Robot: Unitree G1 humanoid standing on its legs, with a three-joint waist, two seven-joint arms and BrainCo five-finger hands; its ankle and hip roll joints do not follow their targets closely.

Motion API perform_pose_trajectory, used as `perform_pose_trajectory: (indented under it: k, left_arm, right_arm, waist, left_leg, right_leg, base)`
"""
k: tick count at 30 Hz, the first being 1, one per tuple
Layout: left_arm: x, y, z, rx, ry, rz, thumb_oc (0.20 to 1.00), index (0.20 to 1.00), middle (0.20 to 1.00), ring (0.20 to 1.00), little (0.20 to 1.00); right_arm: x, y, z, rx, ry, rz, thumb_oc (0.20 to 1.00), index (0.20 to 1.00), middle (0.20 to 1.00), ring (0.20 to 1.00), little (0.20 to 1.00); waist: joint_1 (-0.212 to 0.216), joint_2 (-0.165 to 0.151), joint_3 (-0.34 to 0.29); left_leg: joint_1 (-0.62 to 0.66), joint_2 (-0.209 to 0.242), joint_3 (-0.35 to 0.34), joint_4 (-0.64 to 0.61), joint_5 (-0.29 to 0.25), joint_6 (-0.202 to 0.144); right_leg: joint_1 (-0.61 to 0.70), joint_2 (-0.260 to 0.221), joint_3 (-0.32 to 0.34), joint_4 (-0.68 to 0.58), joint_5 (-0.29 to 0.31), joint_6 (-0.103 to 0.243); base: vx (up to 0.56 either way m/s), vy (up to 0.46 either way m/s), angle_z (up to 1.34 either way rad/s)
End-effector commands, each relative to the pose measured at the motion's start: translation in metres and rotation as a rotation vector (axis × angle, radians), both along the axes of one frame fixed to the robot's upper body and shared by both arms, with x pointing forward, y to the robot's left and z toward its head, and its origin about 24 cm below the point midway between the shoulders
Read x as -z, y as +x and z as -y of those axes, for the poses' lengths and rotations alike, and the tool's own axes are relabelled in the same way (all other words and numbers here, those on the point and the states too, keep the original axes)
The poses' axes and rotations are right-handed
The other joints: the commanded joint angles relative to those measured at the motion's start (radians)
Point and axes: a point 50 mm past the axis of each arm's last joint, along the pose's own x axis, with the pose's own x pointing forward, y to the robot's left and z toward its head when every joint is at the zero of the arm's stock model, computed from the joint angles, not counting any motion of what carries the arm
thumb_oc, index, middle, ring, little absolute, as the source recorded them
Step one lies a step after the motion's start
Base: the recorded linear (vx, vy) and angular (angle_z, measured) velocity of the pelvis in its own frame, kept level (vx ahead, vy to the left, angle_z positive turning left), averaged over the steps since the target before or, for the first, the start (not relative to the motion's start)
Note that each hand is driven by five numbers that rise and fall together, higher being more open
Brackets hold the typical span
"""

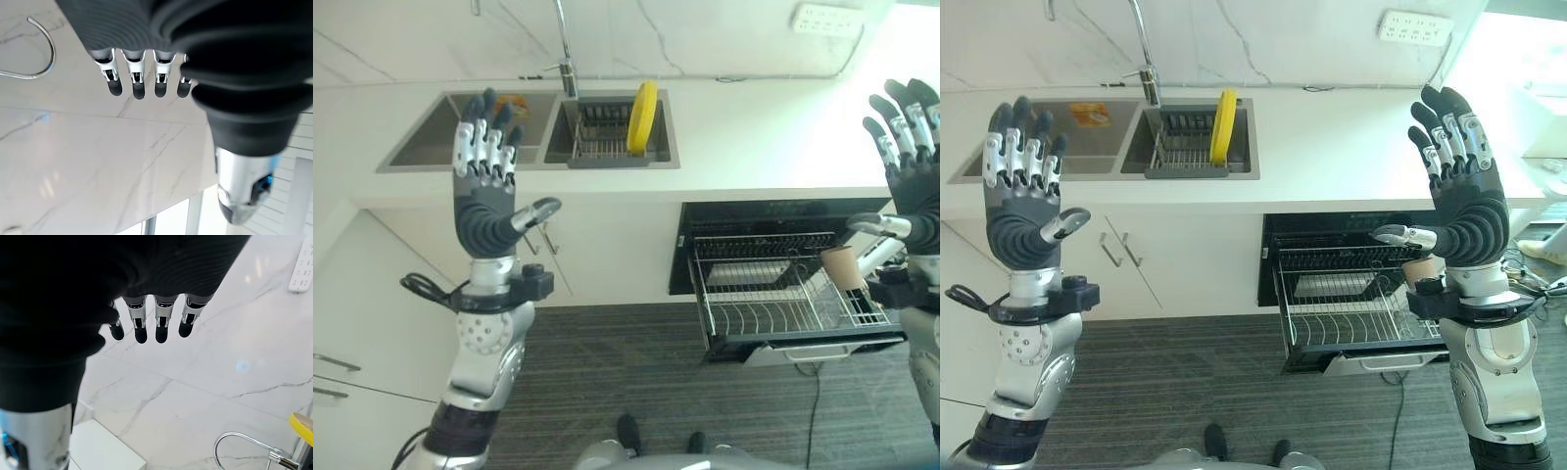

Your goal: Place the dishes in the dishwasher.

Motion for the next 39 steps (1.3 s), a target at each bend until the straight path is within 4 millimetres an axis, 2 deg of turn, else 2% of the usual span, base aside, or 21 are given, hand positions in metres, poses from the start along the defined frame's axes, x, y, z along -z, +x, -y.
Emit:
perform_pose_trajectory:
  k: [1,2,5,9,13,15,17,19,21,22,24,26,27,28,31,34,37,39]
  left_arm:
    - [-0.022,-0.005,0.0,0.023,-0.03,0.123,1.0,1.0,1.0,1.0,1.0]
    - [-0.022,-0.005,0.0,0.024,-0.035,0.126,1.0,1.0,1.0,1.0,1.0]
    - [-0.02,-0.008,0.0,0.023,-0.04,0.13,1.0,1.0,1.0,1.0,1.0]
    - [-0.016,-0.008,-0.003,0.009,-0.027,0.104,1.0,1.0,1.0,1.0,1.0]
    - [-0.014,-0.007,-0.002,0.015,-0.01,0.091,1.0,1.0,1.0,1.0,1.0]
    - [-0.014,-0.005,-0.001,0.034,-0.017,0.078,1.0,1.0,1.0,1.0,1.0]
    - [-0.015,-0.003,0.002,0.061,-0.026,0.076,1.0,1.0,1.0,1.0,1.0]
    - [-0.017,-0.002,0.005,0.086,-0.019,0.088,1.0,1.0,1.0,1.0,1.0]
    - [-0.018,-0.002,0.005,0.078,-0.008,0.093,1.0,1.0,1.0,1.0,1.0]
    - [-0.016,-0.003,0.003,0.066,-0.014,0.082,1.0,1.0,1.0,1.0,1.0]
    - [-0.014,-0.003,-0.001,0.046,-0.025,0.07,1.0,1.0,1.0,1.0,1.0]
    - [-0.015,-0.002,-0.003,0.044,-0.041,0.065,1.0,1.0,1.0,1.0,1.0]
    - [-0.016,-0.003,-0.002,0.045,-0.039,0.071,1.0,1.0,1.0,1.0,1.0]
    - [-0.018,-0.004,0.0,0.038,-0.021,0.092,1.0,1.0,1.0,1.0,1.0]
    - [-0.017,-0.005,-0.002,0.043,-0.033,0.085,1.0,1.0,1.0,1.0,1.0]
    - [-0.014,-0.006,-0.007,0.05,-0.068,0.074,1.0,1.0,1.0,1.0,1.0]
    - [-0.011,-0.005,-0.006,0.036,-0.065,0.061,1.0,1.0,1.0,1.0,1.0]
    - [-0.012,-0.004,-0.007,0.032,-0.087,0.054,1.0,1.0,1.0,1.0,1.0]
  right_arm:
    - [-0.02,-0.003,0.0,0.013,-0.015,0.103,1.0,1.0,1.0,1.0,1.0]
    - [-0.021,-0.003,0.001,0.018,-0.02,0.104,1.0,1.0,1.0,1.0,1.0]
    - [-0.027,-0.001,0.004,0.014,-0.027,0.111,1.0,1.0,1.0,1.0,1.0]
    - [-0.026,0.002,0.005,0.018,-0.05,0.088,1.0,1.0,1.0,1.0,1.0]
    - [-0.026,0.002,0.009,0.044,-0.056,0.075,1.0,1.0,1.0,1.0,1.0]
    - [-0.024,0.001,0.013,0.079,-0.055,0.065,1.0,1.0,1.0,1.0,1.0]
    - [-0.023,-0.001,0.016,0.098,-0.045,0.067,1.0,1.0,1.0,1.0,1.0]
    - [-0.019,-0.004,0.018,0.106,-0.04,0.067,1.0,1.0,1.0,1.0,1.0]
    - [-0.016,-0.006,0.019,0.094,-0.029,0.053,1.0,1.0,1.0,1.0,1.0]
    - [-0.014,-0.006,0.019,0.079,-0.025,0.032,1.0,1.0,1.0,1.0,1.0]
    - [-0.011,-0.004,0.019,0.058,-0.027,0.014,1.0,1.0,1.0,1.0,1.0]
    - [-0.011,-0.002,0.018,0.042,-0.02,0.02,1.0,1.0,1.0,1.0,1.0]
    - [-0.012,-0.002,0.016,0.038,-0.016,0.029,1.0,1.0,1.0,1.0,1.0]
    - [-0.011,0.0,0.012,0.025,-0.007,0.047,1.0,1.0,1.0,1.0,1.0]
    - [-0.011,0.002,0.012,0.063,-0.007,0.049,1.0,1.0,1.0,1.0,1.0]
    - [-0.014,0.004,0.007,0.051,-0.018,0.066,1.0,1.0,1.0,1.0,1.0]
    - [-0.012,0.005,-0.003,0.048,-0.025,0.077,1.0,1.0,1.0,1.0,1.0]
    - [-0.01,0.005,-0.002,0.049,-0.024,0.053,1.0,1.0,1.0,1.0,1.0]
  waist:
    - [-0.007,-0.036,-0.001]
    - [-0.01,-0.035,0.002]
    - [-0.019,-0.043,0.016]
    - [-0.015,-0.037,-0.005]
    - [-0.023,-0.028,-0.028]
    - [-0.034,-0.015,-0.038]
    - [-0.039,-0.012,-0.037]
    - [-0.049,-0.01,-0.026]
    - [-0.051,-0.013,-0.019]
    - [-0.042,-0.015,-0.015]
    - [-0.039,-0.021,-0.013]
    - [-0.039,-0.039,-0.011]
    - [-0.034,-0.044,-0.009]
    - [-0.022,-0.049,-0.003]
    - [-0.011,-0.048,-0.005]
    - [0.008,-0.038,-0.014]
    - [0.008,-0.027,-0.024]
    - [-0.001,-0.023,-0.034]
  left_leg:
    - [0.043,0.192,-0.008,-0.022,0.053,-0.167]
    - [0.029,0.205,0.008,0.001,0.061,-0.174]
    - [0.01,0.287,0.03,0.111,0.069,-0.183]
    - [0.057,0.302,-0.021,0.082,0.048,-0.185]
    - [0.108,0.294,-0.03,0.008,0.03,-0.184]
    - [0.133,0.28,-0.013,-0.063,0.053,-0.183]
    - [0.121,0.259,-0.027,-0.065,0.051,-0.175]
    - [0.109,0.244,-0.025,-0.065,0.051,-0.166]
    - [0.111,0.242,-0.008,-0.065,0.049,-0.156]
    - [0.118,0.241,0.019,-0.065,0.049,-0.151]
    - [0.115,0.241,0.035,-0.065,0.05,-0.146]
    - [0.103,0.23,0.031,-0.065,0.043,-0.152]
    - [0.091,0.228,0.022,-0.065,0.047,-0.154]
    - [0.07,0.224,0.008,-0.065,0.051,-0.154]
    - [0.06,0.21,-0.011,-0.065,0.049,-0.15]
    - [0.063,0.209,-0.003,-0.065,0.048,-0.156]
    - [0.073,0.204,0.006,-0.065,0.044,-0.16]
    - [0.089,0.194,0.007,-0.065,0.034,-0.159]
  right_leg:
    - [0.08,-0.023,-0.017,-0.061,0.008,0.076]
    - [0.085,-0.018,-0.019,-0.062,0.004,0.072]
    - [0.085,-0.025,-0.021,-0.03,-0.014,0.045]
    - [0.082,-0.052,-0.003,-0.009,-0.023,0.057]
    - [0.08,-0.093,0.001,-0.022,-0.002,0.083]
    - [0.082,-0.14,-0.016,-0.052,0.044,0.122]
    - [0.07,-0.167,-0.015,-0.059,0.072,0.147]
    - [0.031,-0.206,-0.022,-0.025,0.096,0.172]
    - [0.006,-0.217,-0.033,0.023,0.087,0.178]
    - [-0.005,-0.223,-0.074,0.062,0.091,0.18]
    - [-0.015,-0.183,-0.078,0.066,0.053,0.166]
    - [0.002,-0.093,-0.052,-0.004,0.033,0.13]
    - [0.008,-0.075,-0.044,-0.04,0.046,0.119]
    - [0.026,-0.076,-0.03,-0.091,0.069,0.111]
    - [0.041,-0.074,-0.016,-0.123,0.077,0.11]
    - [0.04,-0.101,-0.054,-0.123,0.089,0.123]
    - [0.049,-0.105,-0.058,-0.123,0.087,0.121]
    - [0.061,-0.097,-0.056,-0.123,0.08,0.119]
  base:
    - [-0.04,-0.059,0.03]
    - [-0.04,-0.018,0.02]
    - [-0.03,0.058,0.05]
    - [0.07,0.349,-0.08]
    - [0.08,0.453,-0.05]
    - [0.08,0.605,0.06]
    - [0.01,0.505,0.13]
    - [-0.02,0.513,0.22]
    - [0.01,0.368,0.23]
    - [0.01,0.312,0.02]
    - [0.01,0.17,-0.22]
    - [0.02,0.007,-0.39]
    - [-0.02,-0.097,-0.13]
    - [-0.04,-0.117,0.05]
    - [-0.01,-0.103,0.07]
    - [0.0,-0.03,0.19]
    - [0.05,-0.024,0.07]
    - [0.12,-0.05,0.01]
